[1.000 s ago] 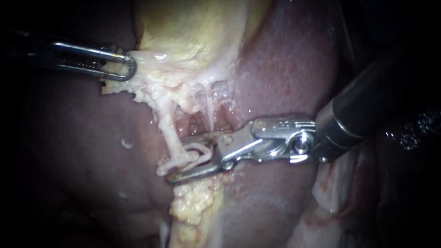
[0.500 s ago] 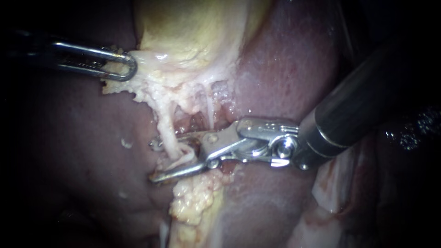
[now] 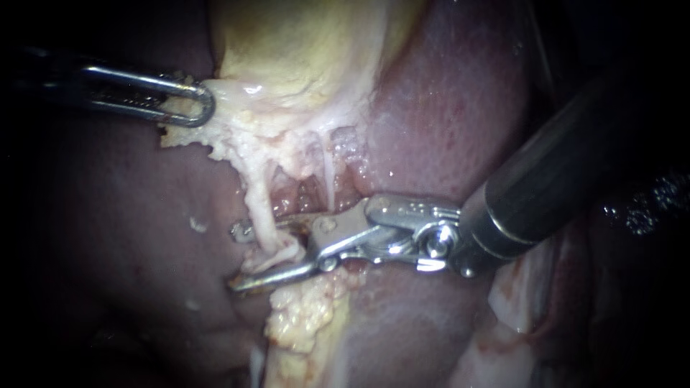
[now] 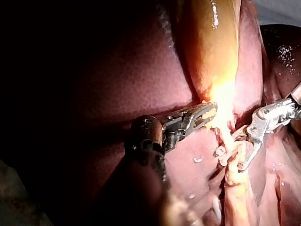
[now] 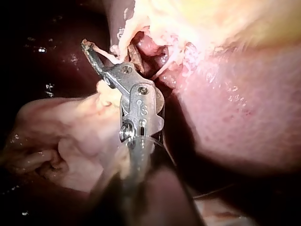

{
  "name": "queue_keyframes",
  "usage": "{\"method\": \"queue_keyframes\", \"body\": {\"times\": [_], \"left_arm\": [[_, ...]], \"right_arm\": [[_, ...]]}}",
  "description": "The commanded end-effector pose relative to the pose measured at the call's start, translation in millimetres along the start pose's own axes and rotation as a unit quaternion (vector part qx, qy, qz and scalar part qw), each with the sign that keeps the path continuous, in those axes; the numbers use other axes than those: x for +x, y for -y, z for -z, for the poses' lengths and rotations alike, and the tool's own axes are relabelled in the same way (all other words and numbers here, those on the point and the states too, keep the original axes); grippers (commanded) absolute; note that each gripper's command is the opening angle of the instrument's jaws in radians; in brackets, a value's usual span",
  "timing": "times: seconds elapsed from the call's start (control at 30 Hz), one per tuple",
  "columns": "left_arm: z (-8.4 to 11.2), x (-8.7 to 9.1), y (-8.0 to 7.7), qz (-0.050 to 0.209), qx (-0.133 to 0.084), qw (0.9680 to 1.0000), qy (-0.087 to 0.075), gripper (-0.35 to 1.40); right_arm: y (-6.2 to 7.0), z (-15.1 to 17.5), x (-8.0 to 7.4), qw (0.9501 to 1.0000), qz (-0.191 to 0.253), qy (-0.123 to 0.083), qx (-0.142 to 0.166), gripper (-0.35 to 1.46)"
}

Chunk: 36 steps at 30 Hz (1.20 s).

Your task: Clipping second clip left tube

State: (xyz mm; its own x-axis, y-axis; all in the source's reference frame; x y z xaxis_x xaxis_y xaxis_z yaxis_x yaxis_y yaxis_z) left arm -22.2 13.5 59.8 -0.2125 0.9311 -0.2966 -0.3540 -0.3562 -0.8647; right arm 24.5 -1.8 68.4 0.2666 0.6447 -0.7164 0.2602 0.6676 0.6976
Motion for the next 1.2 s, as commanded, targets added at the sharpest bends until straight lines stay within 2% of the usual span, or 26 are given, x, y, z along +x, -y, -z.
{"method": "queue_keyframes", "body": {"times": [0.03, 0.17, 0.23, 0.3, 0.5, 0.57, 0.7, 0.87, 1.2], "left_arm": [[0.0, 0.0, 0.0, 0.0, 0.0, 1.0, 0.0, -0.35], [0.0, 0.0, 0.0, 0.0, 0.0, 1.0, 0.0, -0.35], [0.0, 0.0, 0.0, 0.0, 0.0, 1.0, 0.0, -0.35], [0.0, 0.0, 0.0, 0.0, 0.0, 1.0, 0.0, -0.35], [0.1, 0.0, 0.0, 0.0, 0.0, 1.0, 0.0, -0.35], [0.1, 0.0, 0.0, 0.0, 0.0, 1.0, 0.0, -0.35], [0.1, 0.0, 0.0, 0.0, 0.0, 1.0, 0.0, -0.35], [0.1, 0.0, 0.0, 0.0, 0.0, 1.0, 0.0, -0.35], [0.1, 0.0, 0.0, 0.0, 0.0, 1.0, 0.0, -0.35]], "right_arm": [[0.6, -0.2, 0.2, 1.0, 0.002, 0.002, 0.006, 0.46], [2.2, -1.0, 0.7, 0.9996, 0.001, 0.006, 0.028, 0.44], [2.7, -1.3, 0.9, 0.9991, 0.003, 0.01, 0.041, 0.42], [3.0, -1.5, 1.0, 0.9991, 0.002, 0.01, 0.041, 0.4], [2.9, -1.2, 0.9, 0.9994, -0.004, 0.008, 0.033, 0.22], [2.9, -1.0, 0.8, 0.9994, -0.004, 0.008, 0.033, 0.07], [2.9, -0.9, 0.8, 0.9994, -0.003, 0.008, 0.032, -0.06], [3.0, -0.7, 0.7, 0.9994, -0.003, 0.008, 0.033, -0.35], [2.9, -0.1, 0.2, 0.9994, -0.002, 0.009, 0.034, -0.35]]}}
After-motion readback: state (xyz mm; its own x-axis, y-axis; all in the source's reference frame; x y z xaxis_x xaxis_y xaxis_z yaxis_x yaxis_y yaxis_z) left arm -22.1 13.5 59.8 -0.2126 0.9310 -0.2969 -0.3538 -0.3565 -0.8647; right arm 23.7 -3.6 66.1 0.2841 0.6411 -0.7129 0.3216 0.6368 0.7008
